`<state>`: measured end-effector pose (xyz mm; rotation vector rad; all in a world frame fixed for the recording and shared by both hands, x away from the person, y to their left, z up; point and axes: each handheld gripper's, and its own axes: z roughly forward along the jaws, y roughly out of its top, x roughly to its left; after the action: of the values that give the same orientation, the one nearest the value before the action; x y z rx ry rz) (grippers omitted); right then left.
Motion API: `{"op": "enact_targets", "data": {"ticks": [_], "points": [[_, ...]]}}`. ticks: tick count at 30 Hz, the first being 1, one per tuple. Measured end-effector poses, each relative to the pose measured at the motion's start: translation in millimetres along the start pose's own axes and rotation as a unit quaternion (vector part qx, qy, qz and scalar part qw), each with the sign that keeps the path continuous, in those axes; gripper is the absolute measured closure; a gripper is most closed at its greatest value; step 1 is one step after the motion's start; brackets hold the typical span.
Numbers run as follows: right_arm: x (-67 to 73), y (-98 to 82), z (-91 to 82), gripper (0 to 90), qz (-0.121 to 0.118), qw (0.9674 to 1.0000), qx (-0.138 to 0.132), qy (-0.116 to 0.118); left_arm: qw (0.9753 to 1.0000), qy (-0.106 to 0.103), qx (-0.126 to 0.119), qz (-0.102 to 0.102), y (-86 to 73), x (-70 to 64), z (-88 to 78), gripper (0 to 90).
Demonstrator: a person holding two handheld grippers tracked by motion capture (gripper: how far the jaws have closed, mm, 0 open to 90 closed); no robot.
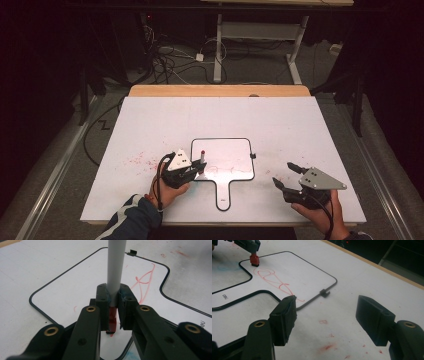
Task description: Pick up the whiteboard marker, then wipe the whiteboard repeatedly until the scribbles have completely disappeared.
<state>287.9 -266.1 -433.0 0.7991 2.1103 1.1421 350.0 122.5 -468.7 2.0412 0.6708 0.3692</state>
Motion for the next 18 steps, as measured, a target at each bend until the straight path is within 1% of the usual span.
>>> {"op": "enact_targets", "data": {"ticks": [3,6,8,9,12,15,16,18], "points": [[0.0,0.1,-0.6,33.8,0.000,1.0000,-0.001,-0.001,1.0000,0.001,0.000,-0.001,0.0,-0.3,0.2,78.3],[1.1,-0.9,1.0,33.9,-0.003,1.0000,0.005,0.000,1.0000,0.002,0.000,0.000,0.6,-1.0,1.2,78.3],[2.4,-0.9,2.0,33.9,-0.008,0.9999,0.008,0.001,1.0000,-0.002,-0.004,-0.007,2.0,-2.9,5.0,78.3],[2.9,-0.5,2.4,33.9,-0.011,0.9999,0.008,0.001,1.0000,-0.005,-0.005,-0.006,3.8,-5.6,8.2,78.3],[4.9,0.6,2.7,33.9,-0.011,0.9999,0.006,0.003,0.9997,-0.018,-0.003,0.015,13.1,-17.5,21.6,78.4],[6.5,-0.7,4.8,33.9,-0.017,0.9998,0.011,0.007,0.9992,-0.025,-0.005,0.031,20.3,-26.7,33.1,78.4],[6.7,-0.7,5.3,33.9,-0.018,0.9997,0.011,0.008,0.9990,-0.025,-0.004,0.036,21.1,-27.5,34.3,78.4],[7.3,-0.2,5.4,33.9,-0.019,0.9997,0.010,0.010,0.9992,-0.021,-0.003,0.034,20.7,-23.9,32.9,78.4]]}}
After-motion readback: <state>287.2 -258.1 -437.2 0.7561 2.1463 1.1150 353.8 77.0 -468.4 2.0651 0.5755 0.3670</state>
